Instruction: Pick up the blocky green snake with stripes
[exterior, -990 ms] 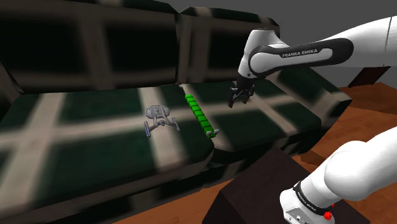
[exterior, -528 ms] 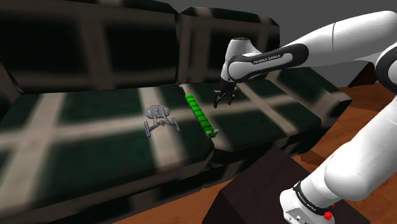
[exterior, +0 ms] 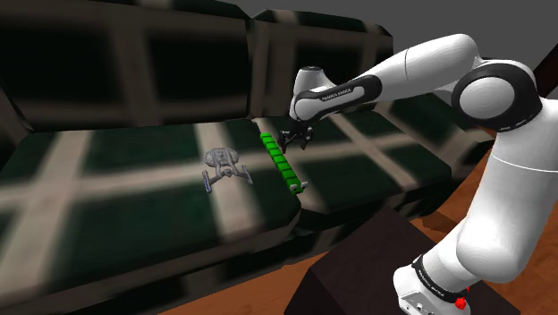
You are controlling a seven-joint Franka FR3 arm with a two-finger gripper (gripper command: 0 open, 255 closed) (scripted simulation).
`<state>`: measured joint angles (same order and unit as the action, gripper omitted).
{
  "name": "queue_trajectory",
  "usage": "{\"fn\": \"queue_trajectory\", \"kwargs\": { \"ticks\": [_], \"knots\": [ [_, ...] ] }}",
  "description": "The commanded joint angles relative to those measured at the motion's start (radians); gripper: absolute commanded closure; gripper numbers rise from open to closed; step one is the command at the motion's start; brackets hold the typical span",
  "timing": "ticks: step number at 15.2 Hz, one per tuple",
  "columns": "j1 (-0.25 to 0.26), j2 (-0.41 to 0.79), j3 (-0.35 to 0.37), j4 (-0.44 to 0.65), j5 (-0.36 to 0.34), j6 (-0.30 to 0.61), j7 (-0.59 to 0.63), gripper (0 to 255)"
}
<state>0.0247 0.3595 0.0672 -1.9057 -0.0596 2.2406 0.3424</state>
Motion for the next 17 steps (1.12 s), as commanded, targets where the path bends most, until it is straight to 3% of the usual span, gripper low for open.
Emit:
{"fn": "queue_trajectory", "kwargs": {
  "ticks": [1,6,15,16,17],
  "knots": [
    [0.007,0.079,-0.004,0.080,-0.007,0.003,0.017,0],
    [0.020,0.257,-0.017,0.276,-0.018,-0.007,0.047,0],
    [0.022,0.321,-0.021,0.271,-0.023,0.061,0.051,0],
    [0.022,0.320,-0.021,0.270,-0.022,0.061,0.051,255],
    [0.022,0.320,-0.021,0.271,-0.022,0.060,0.051,255]
  ]
}}
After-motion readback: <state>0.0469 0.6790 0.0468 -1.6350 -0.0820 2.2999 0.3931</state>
